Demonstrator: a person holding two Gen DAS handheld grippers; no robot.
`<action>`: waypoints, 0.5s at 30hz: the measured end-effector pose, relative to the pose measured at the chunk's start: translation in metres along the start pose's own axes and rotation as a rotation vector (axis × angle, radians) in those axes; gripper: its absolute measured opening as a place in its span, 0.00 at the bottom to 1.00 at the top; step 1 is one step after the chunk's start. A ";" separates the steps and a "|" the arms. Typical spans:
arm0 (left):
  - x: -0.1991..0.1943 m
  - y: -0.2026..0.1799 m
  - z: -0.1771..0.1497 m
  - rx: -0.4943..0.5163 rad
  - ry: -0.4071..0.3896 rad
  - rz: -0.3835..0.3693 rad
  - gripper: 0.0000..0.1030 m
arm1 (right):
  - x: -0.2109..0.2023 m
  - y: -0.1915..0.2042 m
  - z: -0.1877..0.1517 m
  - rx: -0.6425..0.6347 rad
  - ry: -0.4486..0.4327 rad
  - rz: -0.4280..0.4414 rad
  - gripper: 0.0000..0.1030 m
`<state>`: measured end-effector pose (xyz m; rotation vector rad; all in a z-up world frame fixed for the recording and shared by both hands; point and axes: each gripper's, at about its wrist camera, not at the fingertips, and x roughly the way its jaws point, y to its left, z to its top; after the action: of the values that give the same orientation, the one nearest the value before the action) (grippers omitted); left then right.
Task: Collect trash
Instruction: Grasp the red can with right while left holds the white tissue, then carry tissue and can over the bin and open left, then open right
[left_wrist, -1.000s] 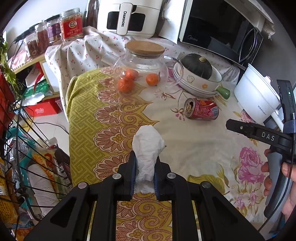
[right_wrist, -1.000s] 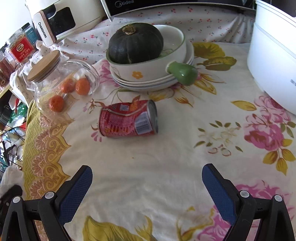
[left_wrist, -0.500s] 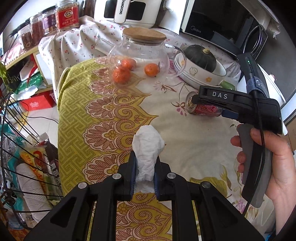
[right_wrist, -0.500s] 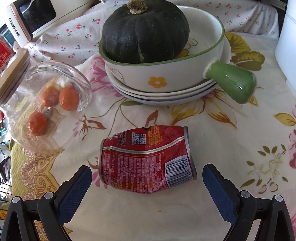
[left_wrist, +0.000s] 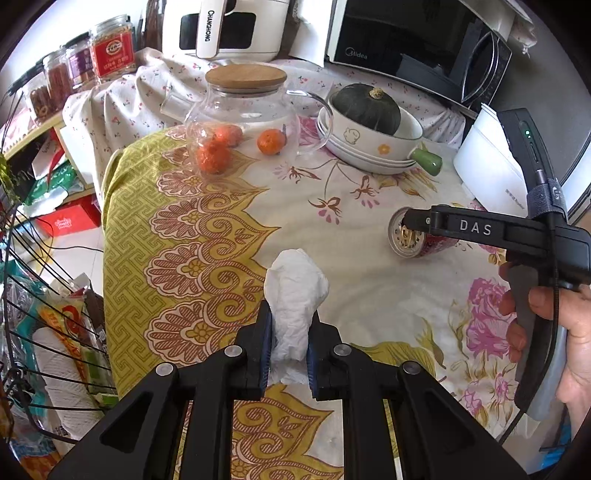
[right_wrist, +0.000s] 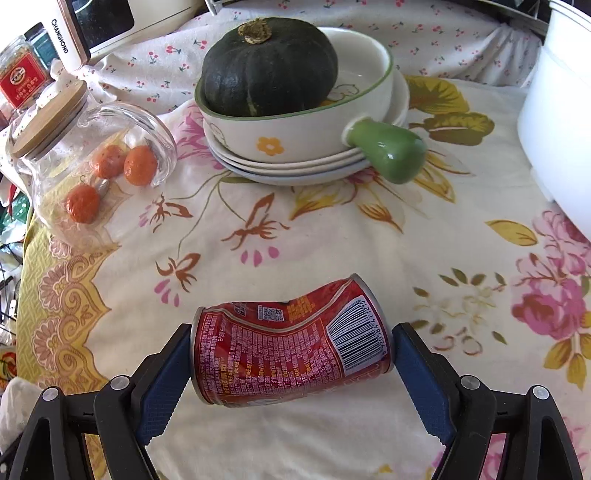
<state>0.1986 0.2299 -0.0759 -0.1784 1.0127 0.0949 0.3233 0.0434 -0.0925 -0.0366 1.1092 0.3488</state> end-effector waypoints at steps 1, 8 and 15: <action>-0.002 -0.006 -0.001 0.016 0.000 0.001 0.16 | -0.007 -0.005 -0.005 -0.002 0.002 -0.003 0.85; -0.014 -0.042 -0.011 0.043 -0.007 -0.042 0.16 | -0.063 -0.042 -0.038 -0.039 -0.023 -0.020 0.85; -0.025 -0.093 -0.018 0.133 -0.029 -0.070 0.16 | -0.109 -0.089 -0.074 -0.029 -0.037 -0.051 0.85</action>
<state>0.1855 0.1358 -0.0538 -0.0906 0.9794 -0.0341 0.2414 -0.0836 -0.0426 -0.0833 1.0651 0.3185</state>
